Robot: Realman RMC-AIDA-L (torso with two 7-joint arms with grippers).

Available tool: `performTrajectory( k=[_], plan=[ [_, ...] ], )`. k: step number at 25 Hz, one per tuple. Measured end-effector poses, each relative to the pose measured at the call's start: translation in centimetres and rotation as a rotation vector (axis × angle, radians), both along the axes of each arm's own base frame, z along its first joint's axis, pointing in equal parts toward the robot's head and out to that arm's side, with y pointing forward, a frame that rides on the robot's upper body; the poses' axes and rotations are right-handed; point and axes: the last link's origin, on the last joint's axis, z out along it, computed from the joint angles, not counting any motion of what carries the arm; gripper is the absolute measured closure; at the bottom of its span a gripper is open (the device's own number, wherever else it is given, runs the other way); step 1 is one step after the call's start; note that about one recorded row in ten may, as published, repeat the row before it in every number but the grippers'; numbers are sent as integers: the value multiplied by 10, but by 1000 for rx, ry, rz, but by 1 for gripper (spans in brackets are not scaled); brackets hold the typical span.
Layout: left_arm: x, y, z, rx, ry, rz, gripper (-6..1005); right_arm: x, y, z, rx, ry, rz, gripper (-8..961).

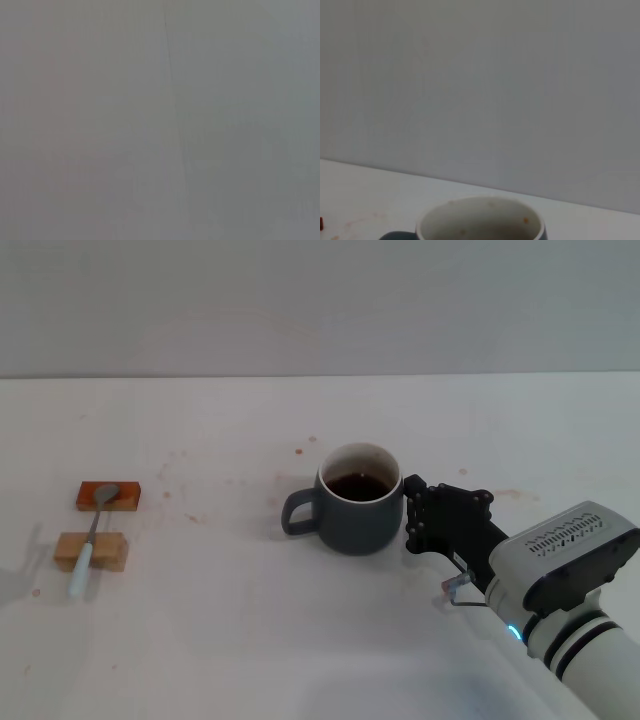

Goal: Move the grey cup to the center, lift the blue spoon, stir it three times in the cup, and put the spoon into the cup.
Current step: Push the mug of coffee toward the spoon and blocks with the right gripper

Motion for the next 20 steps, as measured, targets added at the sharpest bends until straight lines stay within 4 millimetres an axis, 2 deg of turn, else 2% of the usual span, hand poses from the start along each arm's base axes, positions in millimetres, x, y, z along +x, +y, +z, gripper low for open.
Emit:
performTrajectory(
  k=[12, 20],
  plan=[
    [0, -1, 0, 1, 0, 2, 184, -14, 0, -11, -62, -16, 39, 954],
    [-2, -4, 0, 2, 0, 6, 184, -8, -1, -4, -20, -2, 30, 954]
  ],
)
